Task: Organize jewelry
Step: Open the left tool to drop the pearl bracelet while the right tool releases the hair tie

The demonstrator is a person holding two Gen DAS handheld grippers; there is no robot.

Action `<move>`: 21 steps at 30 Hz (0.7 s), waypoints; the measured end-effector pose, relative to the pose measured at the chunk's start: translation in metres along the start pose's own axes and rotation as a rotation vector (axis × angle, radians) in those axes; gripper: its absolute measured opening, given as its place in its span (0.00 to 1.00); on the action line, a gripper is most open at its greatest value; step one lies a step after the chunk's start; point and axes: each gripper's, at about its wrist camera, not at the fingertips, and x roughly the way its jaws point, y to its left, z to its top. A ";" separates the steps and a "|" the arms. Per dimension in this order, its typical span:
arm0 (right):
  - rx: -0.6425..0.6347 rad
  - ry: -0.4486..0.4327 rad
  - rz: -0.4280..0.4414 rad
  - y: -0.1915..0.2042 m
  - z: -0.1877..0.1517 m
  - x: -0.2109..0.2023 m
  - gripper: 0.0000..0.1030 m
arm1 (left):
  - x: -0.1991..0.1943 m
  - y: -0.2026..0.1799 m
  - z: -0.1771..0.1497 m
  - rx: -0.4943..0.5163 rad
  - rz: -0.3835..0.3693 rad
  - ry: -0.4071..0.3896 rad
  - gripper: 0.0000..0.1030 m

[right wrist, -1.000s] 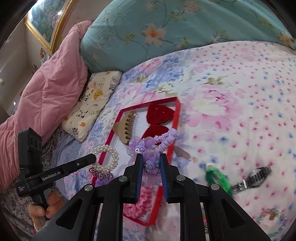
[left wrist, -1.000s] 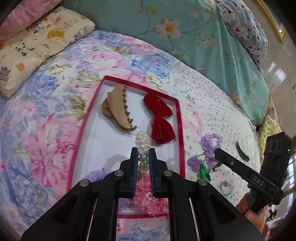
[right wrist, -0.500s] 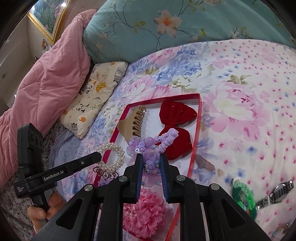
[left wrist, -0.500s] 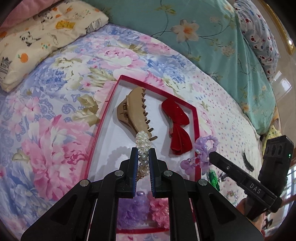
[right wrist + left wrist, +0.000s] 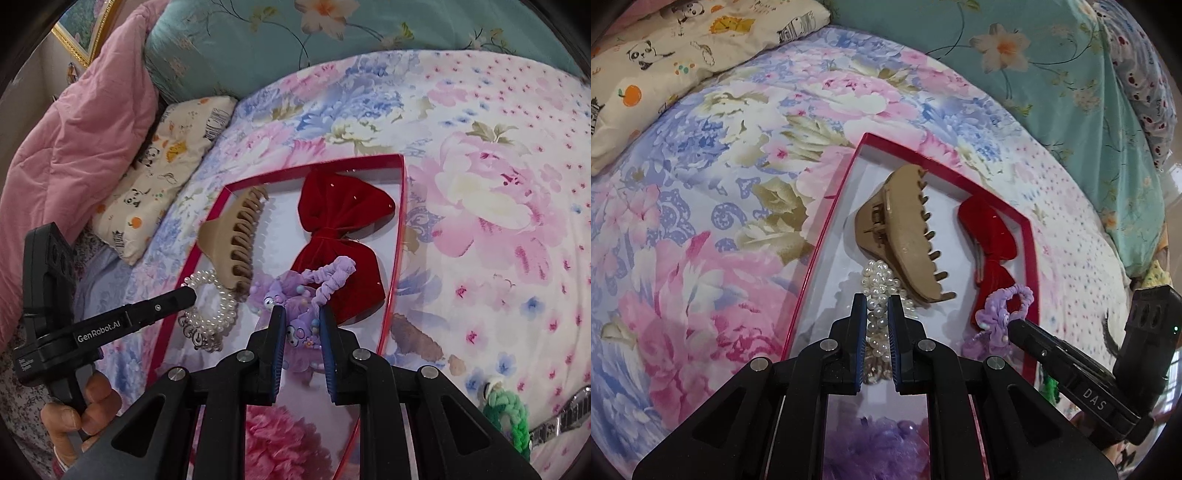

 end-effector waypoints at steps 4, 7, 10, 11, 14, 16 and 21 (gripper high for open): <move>-0.003 0.015 -0.005 -0.001 0.000 0.009 0.19 | 0.010 0.001 0.000 0.006 0.020 0.015 0.09; 0.003 0.018 0.004 -0.001 0.000 0.010 0.22 | 0.014 0.001 -0.001 0.008 0.032 0.023 0.09; 0.002 0.023 0.011 -0.001 0.000 0.010 0.23 | 0.016 0.001 -0.002 0.003 0.033 0.033 0.09; 0.004 0.025 0.014 -0.002 0.000 0.010 0.24 | 0.017 0.002 -0.002 0.000 0.035 0.036 0.09; 0.007 0.022 0.014 -0.001 0.001 0.009 0.29 | 0.018 0.002 -0.002 -0.009 0.039 0.044 0.09; 0.002 0.023 0.013 0.001 0.002 0.009 0.33 | 0.016 0.001 -0.002 -0.007 0.043 0.043 0.11; 0.004 0.023 0.009 0.001 0.001 0.006 0.36 | 0.014 -0.001 -0.002 -0.002 0.049 0.044 0.24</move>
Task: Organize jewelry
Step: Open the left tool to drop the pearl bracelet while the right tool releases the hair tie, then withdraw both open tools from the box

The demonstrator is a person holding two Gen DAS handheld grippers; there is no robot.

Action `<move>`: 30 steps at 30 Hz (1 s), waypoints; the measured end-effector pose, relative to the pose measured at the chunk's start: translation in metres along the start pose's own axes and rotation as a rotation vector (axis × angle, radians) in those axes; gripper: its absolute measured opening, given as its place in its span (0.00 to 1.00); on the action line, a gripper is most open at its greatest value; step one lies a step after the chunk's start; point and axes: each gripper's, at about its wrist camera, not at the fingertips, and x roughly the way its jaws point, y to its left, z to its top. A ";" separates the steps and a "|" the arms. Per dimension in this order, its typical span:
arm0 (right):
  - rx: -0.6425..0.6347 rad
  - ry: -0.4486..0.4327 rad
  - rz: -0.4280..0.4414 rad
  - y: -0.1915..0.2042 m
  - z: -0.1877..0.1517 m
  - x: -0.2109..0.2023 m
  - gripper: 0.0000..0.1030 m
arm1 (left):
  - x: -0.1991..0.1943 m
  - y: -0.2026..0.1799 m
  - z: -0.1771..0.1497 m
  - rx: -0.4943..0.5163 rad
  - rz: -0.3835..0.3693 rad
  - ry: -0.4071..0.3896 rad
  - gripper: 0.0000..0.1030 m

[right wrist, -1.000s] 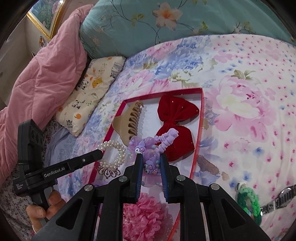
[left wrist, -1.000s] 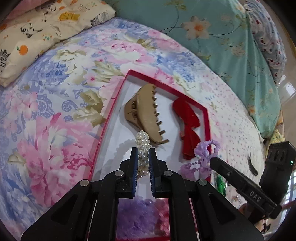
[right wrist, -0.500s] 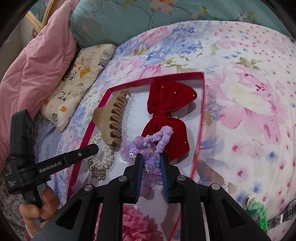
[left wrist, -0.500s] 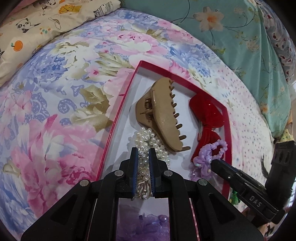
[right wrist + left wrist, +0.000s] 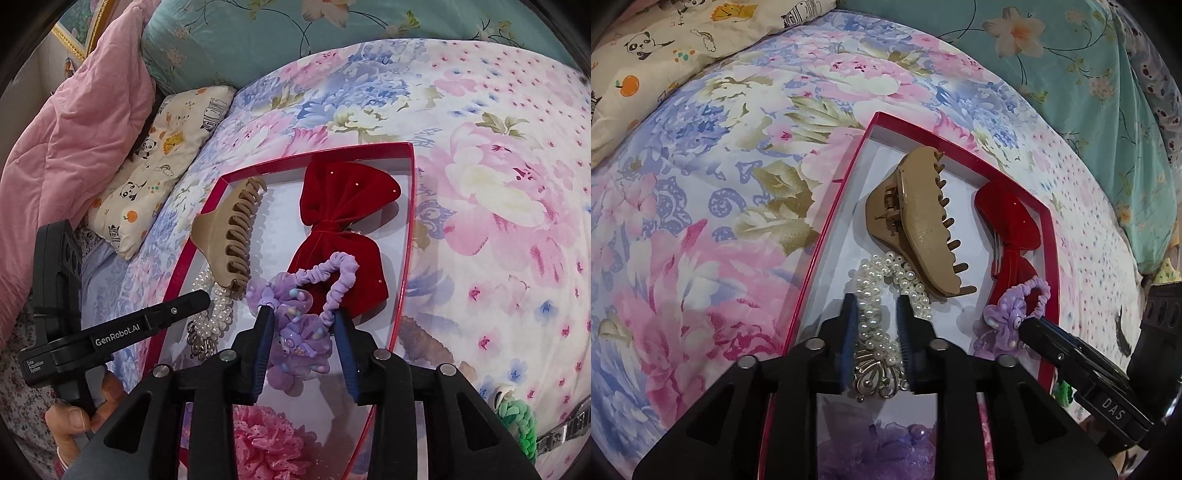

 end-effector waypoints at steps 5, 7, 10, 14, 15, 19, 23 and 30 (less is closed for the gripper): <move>0.007 -0.020 -0.004 0.000 0.000 -0.009 0.43 | -0.006 -0.001 0.000 0.000 -0.001 -0.007 0.36; 0.005 -0.024 -0.001 0.002 0.000 -0.013 0.43 | -0.008 -0.002 0.000 -0.002 -0.003 -0.004 0.36; 0.006 -0.037 0.010 0.003 -0.001 -0.022 0.46 | -0.015 -0.003 -0.002 0.001 -0.007 -0.008 0.37; 0.024 -0.068 0.019 0.000 -0.006 -0.039 0.47 | -0.029 -0.007 -0.009 0.009 -0.011 -0.029 0.45; 0.029 -0.075 0.020 -0.002 -0.008 -0.044 0.47 | -0.031 -0.008 -0.011 0.015 -0.011 -0.031 0.45; 0.063 -0.098 0.019 -0.014 -0.018 -0.066 0.47 | -0.040 -0.020 -0.023 0.045 -0.018 -0.029 0.45; 0.090 -0.124 0.007 -0.029 -0.027 -0.090 0.47 | -0.050 -0.036 -0.035 0.078 -0.035 -0.029 0.45; 0.152 -0.175 -0.039 -0.063 -0.050 -0.137 0.48 | -0.066 -0.074 -0.054 0.164 -0.068 -0.033 0.51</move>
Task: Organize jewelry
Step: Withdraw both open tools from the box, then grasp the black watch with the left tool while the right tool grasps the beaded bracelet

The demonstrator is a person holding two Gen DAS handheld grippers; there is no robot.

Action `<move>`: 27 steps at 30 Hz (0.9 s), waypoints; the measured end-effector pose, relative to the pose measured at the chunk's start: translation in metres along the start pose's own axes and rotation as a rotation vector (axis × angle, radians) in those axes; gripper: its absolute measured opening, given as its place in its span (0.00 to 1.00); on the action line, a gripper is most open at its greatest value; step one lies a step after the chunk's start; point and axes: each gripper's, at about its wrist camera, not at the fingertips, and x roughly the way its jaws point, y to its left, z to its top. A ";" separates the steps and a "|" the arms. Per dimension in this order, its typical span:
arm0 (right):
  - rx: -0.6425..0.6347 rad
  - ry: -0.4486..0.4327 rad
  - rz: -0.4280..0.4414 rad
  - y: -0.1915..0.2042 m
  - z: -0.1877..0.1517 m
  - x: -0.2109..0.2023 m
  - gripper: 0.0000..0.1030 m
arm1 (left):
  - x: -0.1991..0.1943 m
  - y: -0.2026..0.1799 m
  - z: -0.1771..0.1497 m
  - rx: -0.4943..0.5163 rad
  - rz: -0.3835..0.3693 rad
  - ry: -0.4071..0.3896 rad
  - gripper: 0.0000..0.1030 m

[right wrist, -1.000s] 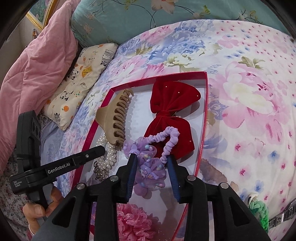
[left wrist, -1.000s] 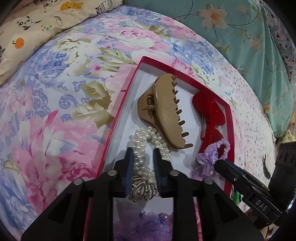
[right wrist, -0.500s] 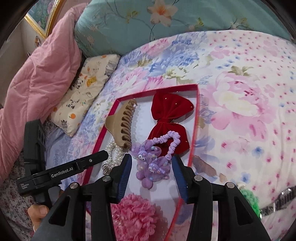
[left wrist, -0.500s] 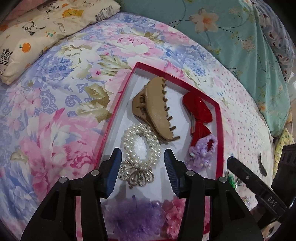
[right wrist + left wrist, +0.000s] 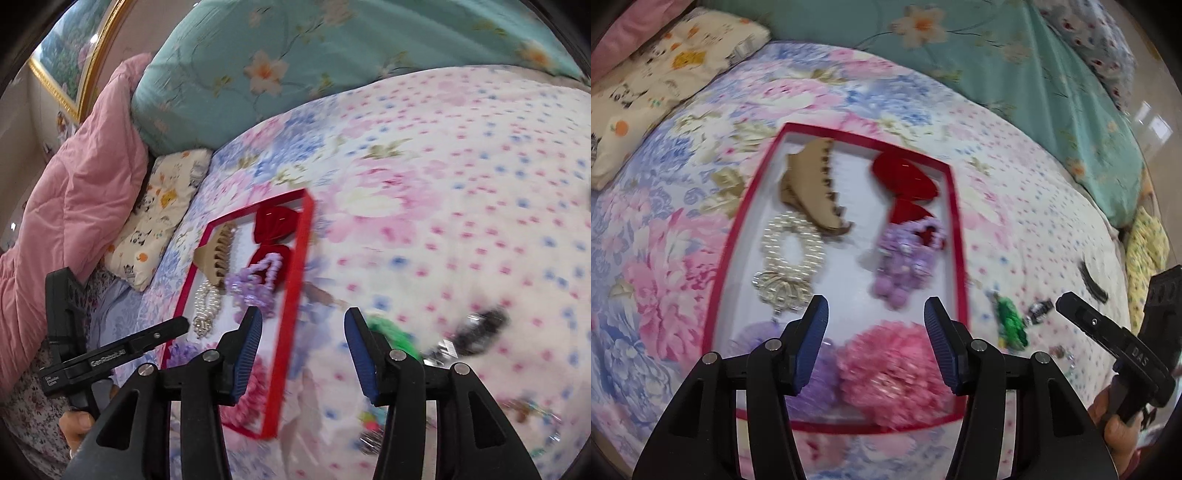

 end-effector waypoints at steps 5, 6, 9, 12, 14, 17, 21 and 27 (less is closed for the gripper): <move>0.053 -0.033 -0.034 -0.027 -0.009 -0.027 0.48 | -0.001 -0.023 -0.010 0.042 -0.023 0.014 0.51; 0.061 -0.037 -0.040 -0.032 -0.011 -0.031 0.48 | -0.001 -0.027 -0.012 0.048 -0.026 0.019 0.51; 0.093 -0.044 -0.058 -0.048 -0.018 -0.042 0.48 | 0.002 -0.039 -0.017 0.065 -0.038 0.034 0.51; 0.118 -0.050 -0.075 -0.063 -0.025 -0.053 0.48 | 0.004 -0.050 -0.023 0.082 -0.044 0.044 0.51; 0.132 -0.055 -0.085 -0.071 -0.028 -0.059 0.48 | 0.005 -0.057 -0.026 0.094 -0.050 0.052 0.51; 0.151 -0.063 -0.098 -0.082 -0.031 -0.067 0.48 | 0.008 -0.068 -0.029 0.113 -0.058 0.064 0.51; 0.170 -0.075 -0.112 -0.094 -0.035 -0.078 0.48 | 0.011 -0.080 -0.032 0.134 -0.062 0.075 0.51; 0.178 -0.077 -0.153 -0.109 -0.043 -0.089 0.48 | 0.019 -0.097 -0.036 0.179 -0.071 0.099 0.51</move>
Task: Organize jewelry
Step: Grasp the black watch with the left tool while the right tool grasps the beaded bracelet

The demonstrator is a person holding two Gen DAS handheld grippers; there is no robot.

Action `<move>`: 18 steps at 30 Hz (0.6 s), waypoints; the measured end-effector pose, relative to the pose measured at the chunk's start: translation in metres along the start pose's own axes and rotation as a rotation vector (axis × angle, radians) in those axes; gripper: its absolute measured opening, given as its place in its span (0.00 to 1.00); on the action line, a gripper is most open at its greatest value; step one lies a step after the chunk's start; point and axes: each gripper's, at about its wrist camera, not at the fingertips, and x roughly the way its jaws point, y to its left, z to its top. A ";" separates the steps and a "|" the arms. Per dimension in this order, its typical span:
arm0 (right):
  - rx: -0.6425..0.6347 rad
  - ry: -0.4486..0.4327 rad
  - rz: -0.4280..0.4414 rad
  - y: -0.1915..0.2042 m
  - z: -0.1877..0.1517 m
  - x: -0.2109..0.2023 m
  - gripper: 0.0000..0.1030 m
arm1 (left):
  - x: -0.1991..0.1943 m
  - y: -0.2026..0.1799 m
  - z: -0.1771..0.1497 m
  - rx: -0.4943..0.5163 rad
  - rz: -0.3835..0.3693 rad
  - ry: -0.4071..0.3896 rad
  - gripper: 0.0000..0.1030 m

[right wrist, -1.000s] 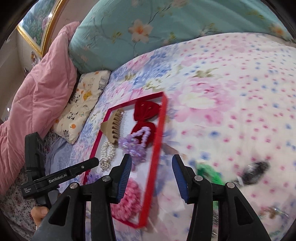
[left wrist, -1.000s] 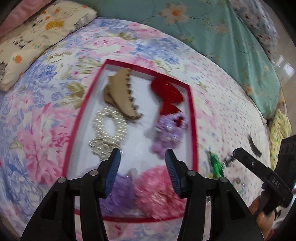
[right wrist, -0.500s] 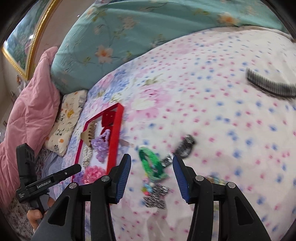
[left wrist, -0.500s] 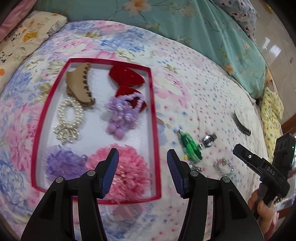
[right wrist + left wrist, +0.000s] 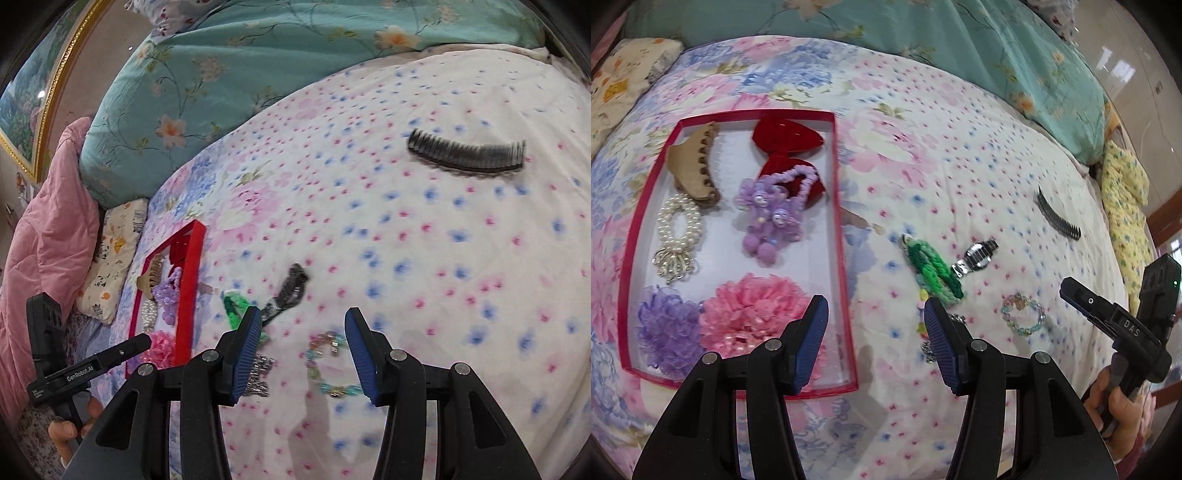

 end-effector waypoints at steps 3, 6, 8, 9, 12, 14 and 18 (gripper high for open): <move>-0.004 0.014 -0.025 -0.008 -0.007 0.000 0.48 | 0.005 -0.011 0.000 0.035 -0.006 0.009 0.51; -0.017 0.029 -0.055 -0.013 -0.013 0.002 0.48 | 0.010 -0.020 0.001 0.064 -0.013 0.017 0.51; -0.043 0.041 -0.093 -0.013 -0.017 0.005 0.48 | 0.016 -0.028 0.002 0.086 -0.018 0.026 0.51; -0.062 0.047 -0.117 -0.011 -0.018 0.007 0.48 | 0.019 -0.031 0.003 0.096 -0.021 0.032 0.51; -0.129 0.061 -0.175 -0.005 -0.024 0.015 0.48 | 0.032 -0.043 0.005 0.127 -0.027 0.053 0.51; -0.179 0.075 -0.222 0.000 -0.028 0.022 0.45 | 0.042 -0.052 0.006 0.154 -0.032 0.065 0.51; -0.264 0.071 -0.318 0.006 -0.034 0.030 0.24 | 0.062 -0.075 0.011 0.224 -0.032 0.092 0.52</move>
